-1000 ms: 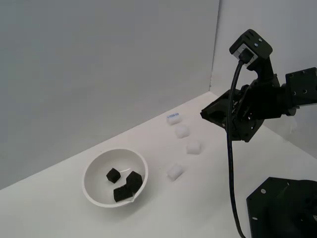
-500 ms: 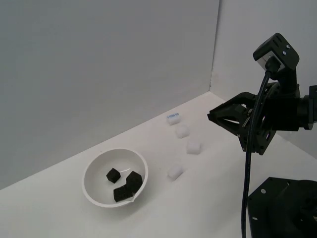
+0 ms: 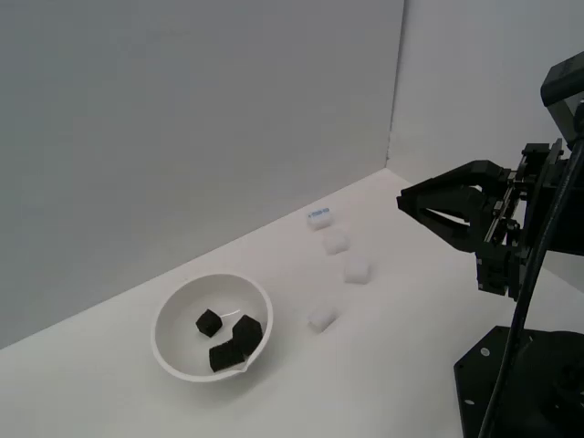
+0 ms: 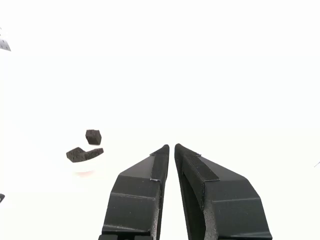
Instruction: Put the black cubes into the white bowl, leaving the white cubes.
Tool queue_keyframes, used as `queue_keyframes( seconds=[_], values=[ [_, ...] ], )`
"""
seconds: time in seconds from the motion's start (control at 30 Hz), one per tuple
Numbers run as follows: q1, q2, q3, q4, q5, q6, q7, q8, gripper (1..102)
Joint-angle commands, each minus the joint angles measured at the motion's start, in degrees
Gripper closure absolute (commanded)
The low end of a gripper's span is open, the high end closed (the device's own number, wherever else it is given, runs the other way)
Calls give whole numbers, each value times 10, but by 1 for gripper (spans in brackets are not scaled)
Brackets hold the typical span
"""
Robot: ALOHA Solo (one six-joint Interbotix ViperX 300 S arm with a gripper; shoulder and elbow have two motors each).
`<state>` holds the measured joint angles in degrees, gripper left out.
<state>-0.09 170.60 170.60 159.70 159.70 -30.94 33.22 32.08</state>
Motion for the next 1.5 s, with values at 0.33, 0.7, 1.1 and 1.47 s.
queue_keyframes(
  seconds=[0.33,0.7,1.1,1.47],
  values=[
    [1,84,86,6,6,-11,5,0,100],
    [15,151,152,13,13,-10,5,-4,100],
    [21,212,214,22,21,-10,4,-5,100],
    [23,249,249,27,25,-10,4,-5,100]
  ],
)
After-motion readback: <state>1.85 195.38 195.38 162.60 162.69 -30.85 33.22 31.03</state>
